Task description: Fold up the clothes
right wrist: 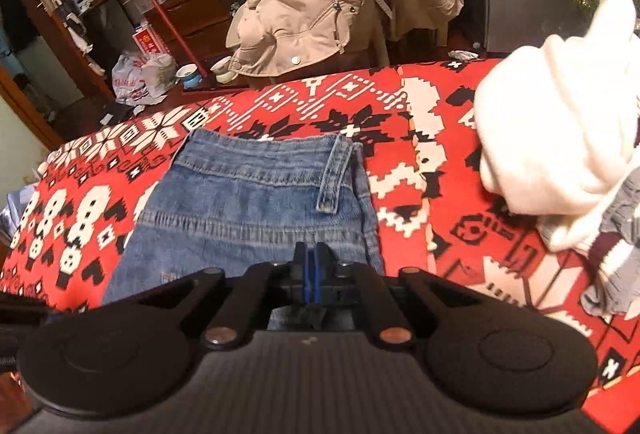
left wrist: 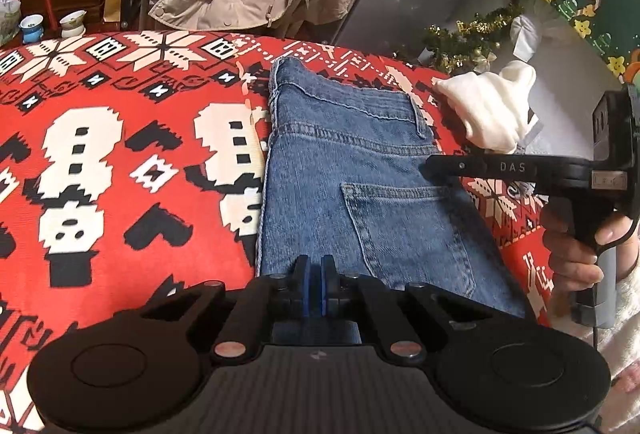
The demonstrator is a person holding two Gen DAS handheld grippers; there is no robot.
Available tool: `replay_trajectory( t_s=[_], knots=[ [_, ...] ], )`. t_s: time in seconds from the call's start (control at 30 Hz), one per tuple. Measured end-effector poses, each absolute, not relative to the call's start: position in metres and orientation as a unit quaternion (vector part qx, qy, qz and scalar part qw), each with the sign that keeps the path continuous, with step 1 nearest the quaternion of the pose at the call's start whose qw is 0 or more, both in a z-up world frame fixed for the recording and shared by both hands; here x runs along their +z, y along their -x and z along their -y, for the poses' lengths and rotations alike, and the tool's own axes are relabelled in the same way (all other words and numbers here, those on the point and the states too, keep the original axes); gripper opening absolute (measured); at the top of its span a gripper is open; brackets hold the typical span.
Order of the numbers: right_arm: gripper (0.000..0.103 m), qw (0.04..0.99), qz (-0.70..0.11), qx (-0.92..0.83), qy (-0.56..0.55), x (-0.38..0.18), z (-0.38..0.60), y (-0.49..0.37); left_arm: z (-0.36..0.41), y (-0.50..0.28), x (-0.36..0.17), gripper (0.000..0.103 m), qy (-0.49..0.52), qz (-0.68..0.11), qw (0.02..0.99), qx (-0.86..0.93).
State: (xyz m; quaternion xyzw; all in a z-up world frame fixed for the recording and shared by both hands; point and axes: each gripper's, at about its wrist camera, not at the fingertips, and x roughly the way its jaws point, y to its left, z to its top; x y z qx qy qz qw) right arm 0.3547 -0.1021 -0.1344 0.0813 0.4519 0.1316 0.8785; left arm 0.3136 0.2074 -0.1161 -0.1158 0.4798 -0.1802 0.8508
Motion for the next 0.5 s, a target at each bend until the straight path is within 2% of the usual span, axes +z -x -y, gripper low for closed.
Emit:
replay_trajectory(
  t_s=[0.17, 0.23, 0.27, 0.5],
  knots=[
    [0.004, 0.881, -0.455, 0.113, -0.064, -0.138, 0.115, -0.352, -0.213, -0.309, -0.124, 0.003, 0.115, -0.488, 0.848, -0.171],
    [0.011, 0.884, -0.455, 0.089, -0.067, -0.133, 0.123, -0.35, -0.218, -0.303, -0.12, 0.003, 0.124, -0.487, 0.847, -0.172],
    [0.011, 0.884, -0.453, 0.085, -0.072, -0.13, 0.128, -0.346, -0.219, -0.298, -0.117, 0.005, 0.125, -0.482, 0.849, -0.175],
    [0.011, 0.871, -0.45, 0.173, -0.09, -0.12, 0.12, -0.288, -0.205, -0.282, -0.105, 0.005, 0.136, -0.452, 0.856, -0.21]
  ],
)
